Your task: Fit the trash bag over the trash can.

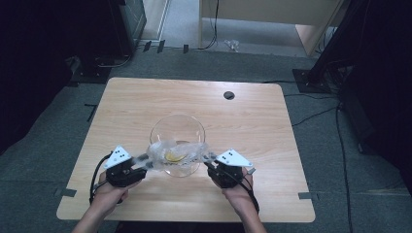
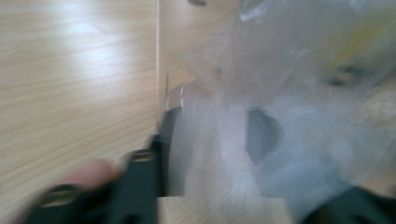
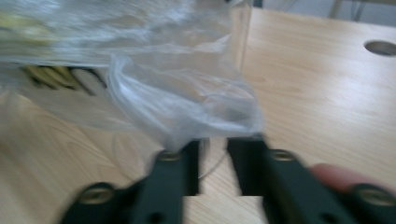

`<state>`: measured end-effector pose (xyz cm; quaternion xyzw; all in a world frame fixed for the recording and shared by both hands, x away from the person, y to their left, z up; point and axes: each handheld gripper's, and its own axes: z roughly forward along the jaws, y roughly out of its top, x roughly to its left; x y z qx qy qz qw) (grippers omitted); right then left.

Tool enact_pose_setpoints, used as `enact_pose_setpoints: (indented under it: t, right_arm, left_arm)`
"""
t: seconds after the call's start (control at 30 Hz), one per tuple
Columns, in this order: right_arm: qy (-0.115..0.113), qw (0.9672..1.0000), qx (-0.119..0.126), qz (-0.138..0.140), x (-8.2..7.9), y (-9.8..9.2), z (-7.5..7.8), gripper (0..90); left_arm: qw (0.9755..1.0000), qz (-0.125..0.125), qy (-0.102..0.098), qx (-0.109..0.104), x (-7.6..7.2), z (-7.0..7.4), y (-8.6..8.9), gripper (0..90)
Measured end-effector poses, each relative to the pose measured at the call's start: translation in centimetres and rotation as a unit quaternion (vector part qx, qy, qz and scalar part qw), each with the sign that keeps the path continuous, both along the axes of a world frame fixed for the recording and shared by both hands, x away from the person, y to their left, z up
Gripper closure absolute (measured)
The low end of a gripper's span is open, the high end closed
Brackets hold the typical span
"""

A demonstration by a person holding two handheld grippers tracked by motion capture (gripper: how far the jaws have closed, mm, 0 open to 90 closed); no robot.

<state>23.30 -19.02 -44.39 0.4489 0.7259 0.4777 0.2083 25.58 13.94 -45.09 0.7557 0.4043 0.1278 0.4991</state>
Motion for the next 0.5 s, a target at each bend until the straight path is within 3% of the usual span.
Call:
enact_pose_setpoints:
  t: [0.1, 0.2, 0.37, 0.5]
  right_arm:
    - [-0.026, 0.9996, 0.013, 0.008, -0.5, -0.7, 0.6, 46.1]
    - [-0.050, 0.9985, 0.017, 0.013, -0.9, -1.1, 1.3, 31.0]
    - [-0.074, 0.9960, 0.035, 0.036, -1.5, -1.5, 2.6, 25.0]
    - [-0.087, 0.9952, 0.031, 0.032, -1.7, -1.2, 3.1, 34.2]
  left_arm:
    - [0.9997, 0.010, -0.003, -0.023, -0.1, 0.7, 0.9, 30.2]
    - [0.9992, 0.017, -0.006, -0.035, -0.2, 1.4, 1.7, 22.3]
    - [0.9986, 0.024, -0.023, -0.040, -0.6, 2.3, 1.9, 19.0]
    - [0.9980, 0.021, -0.038, -0.047, -1.0, 3.0, 1.7, 18.6]
